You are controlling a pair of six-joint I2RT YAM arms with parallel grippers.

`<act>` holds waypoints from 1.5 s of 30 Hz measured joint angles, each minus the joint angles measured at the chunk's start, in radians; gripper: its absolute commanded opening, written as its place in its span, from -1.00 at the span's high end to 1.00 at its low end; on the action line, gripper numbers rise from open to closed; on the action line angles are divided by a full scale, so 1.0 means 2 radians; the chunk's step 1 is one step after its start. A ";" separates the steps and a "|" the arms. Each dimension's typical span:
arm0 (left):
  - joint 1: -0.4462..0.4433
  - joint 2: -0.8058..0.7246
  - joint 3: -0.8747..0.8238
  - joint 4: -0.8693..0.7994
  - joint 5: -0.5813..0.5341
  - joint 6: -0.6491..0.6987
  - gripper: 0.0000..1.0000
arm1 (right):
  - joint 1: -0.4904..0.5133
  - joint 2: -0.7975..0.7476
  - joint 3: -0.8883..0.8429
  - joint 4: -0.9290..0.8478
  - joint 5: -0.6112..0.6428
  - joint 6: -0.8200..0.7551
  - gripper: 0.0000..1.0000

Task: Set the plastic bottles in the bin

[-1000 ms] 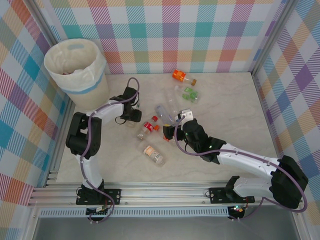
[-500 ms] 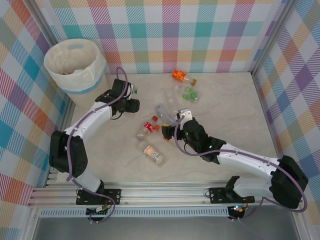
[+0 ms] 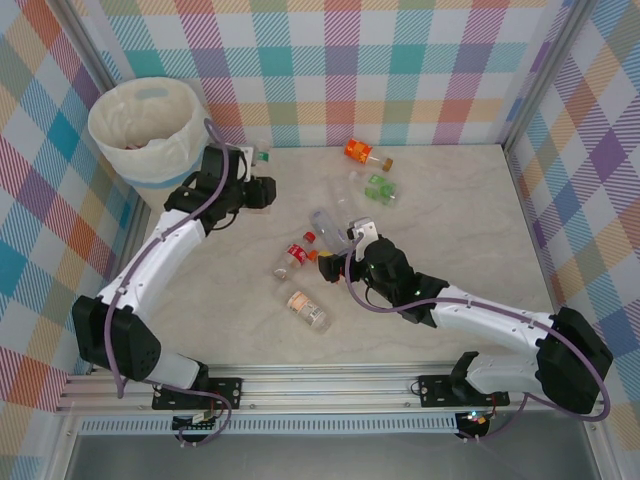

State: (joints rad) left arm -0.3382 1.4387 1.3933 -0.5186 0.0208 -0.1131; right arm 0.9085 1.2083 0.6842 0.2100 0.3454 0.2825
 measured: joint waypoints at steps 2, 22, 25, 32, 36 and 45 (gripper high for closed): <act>0.000 -0.012 0.010 0.003 -0.014 -0.002 1.00 | 0.000 0.000 0.000 0.003 -0.001 -0.002 -0.99; 0.070 -0.042 0.048 0.152 -0.225 -0.037 1.00 | 0.000 0.000 0.000 0.008 -0.003 -0.004 -0.99; 0.100 -0.032 0.048 0.194 -0.252 -0.041 1.00 | 0.000 -0.001 0.000 0.007 -0.003 -0.004 -0.99; 0.185 0.023 0.065 0.236 -0.258 -0.064 0.89 | 0.000 -0.013 0.000 0.007 0.003 -0.003 -0.99; 0.214 0.066 0.109 0.232 -0.250 -0.076 0.88 | 0.000 -0.019 0.000 0.006 0.007 0.000 -0.99; 0.244 0.162 0.258 0.166 -0.256 -0.080 0.67 | 0.000 -0.030 -0.008 0.003 0.023 0.010 -1.00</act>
State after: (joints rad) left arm 0.1497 1.7622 1.9087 -0.1864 -0.4911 -0.2729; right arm 0.9085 1.1488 0.6678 0.2153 0.3912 0.3019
